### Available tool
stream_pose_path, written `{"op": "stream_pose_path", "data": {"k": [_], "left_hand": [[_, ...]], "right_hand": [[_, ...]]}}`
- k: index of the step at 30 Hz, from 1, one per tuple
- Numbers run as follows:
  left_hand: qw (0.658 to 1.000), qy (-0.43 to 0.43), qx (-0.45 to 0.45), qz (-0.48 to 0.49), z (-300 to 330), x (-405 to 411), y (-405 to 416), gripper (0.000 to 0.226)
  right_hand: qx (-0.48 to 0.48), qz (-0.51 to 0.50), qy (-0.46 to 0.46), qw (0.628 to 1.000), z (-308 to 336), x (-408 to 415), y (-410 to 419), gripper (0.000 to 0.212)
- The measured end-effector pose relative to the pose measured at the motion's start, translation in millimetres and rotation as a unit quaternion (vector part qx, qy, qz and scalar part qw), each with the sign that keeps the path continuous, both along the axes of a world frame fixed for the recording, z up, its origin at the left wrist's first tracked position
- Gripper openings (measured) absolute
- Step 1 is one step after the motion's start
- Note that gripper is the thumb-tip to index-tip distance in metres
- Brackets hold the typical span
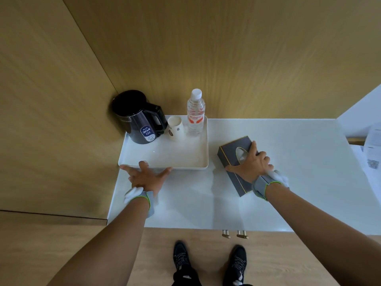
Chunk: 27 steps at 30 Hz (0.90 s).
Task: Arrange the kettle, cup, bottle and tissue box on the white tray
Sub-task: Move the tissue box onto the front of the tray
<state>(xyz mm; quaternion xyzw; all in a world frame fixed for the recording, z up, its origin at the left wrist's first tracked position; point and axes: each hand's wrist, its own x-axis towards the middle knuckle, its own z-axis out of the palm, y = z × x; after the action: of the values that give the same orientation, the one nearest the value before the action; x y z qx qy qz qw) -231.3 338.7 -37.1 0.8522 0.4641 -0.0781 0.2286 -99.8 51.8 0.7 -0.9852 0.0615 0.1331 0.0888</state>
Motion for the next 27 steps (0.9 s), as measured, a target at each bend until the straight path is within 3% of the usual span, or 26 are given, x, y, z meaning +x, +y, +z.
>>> {"op": "stream_pose_path", "data": {"k": [6, 13, 18, 27], "left_hand": [[1.000, -0.014, -0.002, -0.010, 0.3, -1.5, 0.9, 0.101], [0.999, -0.016, -0.006, -0.037, -6.4, -7.9, 8.6, 0.098], [0.999, -0.004, -0.002, -0.040, -9.2, -10.1, 14.1, 0.104], [0.999, -0.015, 0.004, -0.046, -18.3, -11.4, 14.8, 0.105]], "right_hand": [[0.019, 0.049, -0.038, 0.998, 10.3, -2.3, 1.6, 0.133], [0.087, 0.246, -0.049, 0.964, 44.5, 1.4, 42.3, 0.136], [0.070, 0.350, -0.040, 0.933, 47.8, 0.9, 96.7, 0.139], [0.045, 0.443, -0.059, 0.893, 30.6, 9.1, 158.0, 0.141]]}}
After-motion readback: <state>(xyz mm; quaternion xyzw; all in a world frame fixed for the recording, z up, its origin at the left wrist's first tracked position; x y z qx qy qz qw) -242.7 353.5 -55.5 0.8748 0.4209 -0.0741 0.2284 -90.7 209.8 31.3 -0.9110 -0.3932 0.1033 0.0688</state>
